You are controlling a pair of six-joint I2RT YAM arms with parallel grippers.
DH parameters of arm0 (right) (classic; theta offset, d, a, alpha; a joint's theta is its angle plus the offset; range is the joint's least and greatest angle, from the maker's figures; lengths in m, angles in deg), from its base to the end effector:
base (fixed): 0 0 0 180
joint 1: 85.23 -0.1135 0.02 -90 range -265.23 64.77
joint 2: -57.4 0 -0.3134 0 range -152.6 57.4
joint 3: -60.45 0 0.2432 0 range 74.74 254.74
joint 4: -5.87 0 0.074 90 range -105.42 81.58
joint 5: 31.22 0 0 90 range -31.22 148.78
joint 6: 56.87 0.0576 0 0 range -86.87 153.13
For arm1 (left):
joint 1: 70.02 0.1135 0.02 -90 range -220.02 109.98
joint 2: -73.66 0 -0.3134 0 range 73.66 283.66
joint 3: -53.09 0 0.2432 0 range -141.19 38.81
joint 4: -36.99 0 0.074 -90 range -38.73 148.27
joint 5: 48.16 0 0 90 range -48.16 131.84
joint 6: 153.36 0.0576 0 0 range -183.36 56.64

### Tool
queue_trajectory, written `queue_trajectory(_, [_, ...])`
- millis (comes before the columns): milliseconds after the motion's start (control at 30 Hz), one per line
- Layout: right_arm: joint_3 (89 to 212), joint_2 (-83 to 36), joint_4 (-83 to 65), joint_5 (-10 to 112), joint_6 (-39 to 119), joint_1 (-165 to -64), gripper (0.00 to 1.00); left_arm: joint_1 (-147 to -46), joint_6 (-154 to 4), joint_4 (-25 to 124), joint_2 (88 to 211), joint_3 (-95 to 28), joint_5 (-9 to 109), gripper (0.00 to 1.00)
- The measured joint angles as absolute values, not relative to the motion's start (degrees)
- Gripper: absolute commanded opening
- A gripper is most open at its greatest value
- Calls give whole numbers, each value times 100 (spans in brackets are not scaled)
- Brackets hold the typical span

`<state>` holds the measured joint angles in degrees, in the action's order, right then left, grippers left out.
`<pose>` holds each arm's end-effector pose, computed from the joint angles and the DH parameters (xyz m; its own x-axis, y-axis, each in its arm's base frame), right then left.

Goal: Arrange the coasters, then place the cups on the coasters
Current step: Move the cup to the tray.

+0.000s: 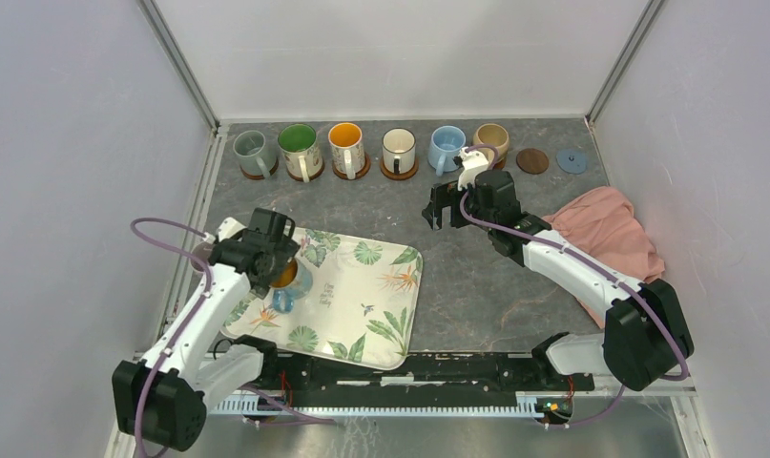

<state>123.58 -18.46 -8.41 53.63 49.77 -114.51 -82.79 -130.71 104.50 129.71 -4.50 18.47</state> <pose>0.2571 0.1501 0.3042 -0.5390 0.0248 -0.8419 -0.4201 0.8585 0.2942 0.1413 -0.0086 0.2641 -0.3849 -0.7814 -0.4912 -0.8046 0.5448 -0.2363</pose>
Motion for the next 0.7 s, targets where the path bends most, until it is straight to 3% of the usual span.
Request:
queue_trajectory(367, [12358,-1863,-841,5359,4958,-11488,98,-8917,-13377,10520,13485,-863,1842,100])
queue_trajectory(700, [12358,-1940,-845,5322,4934,-11525,98,-8917,-12273,10321,13682,-1359,1799,100])
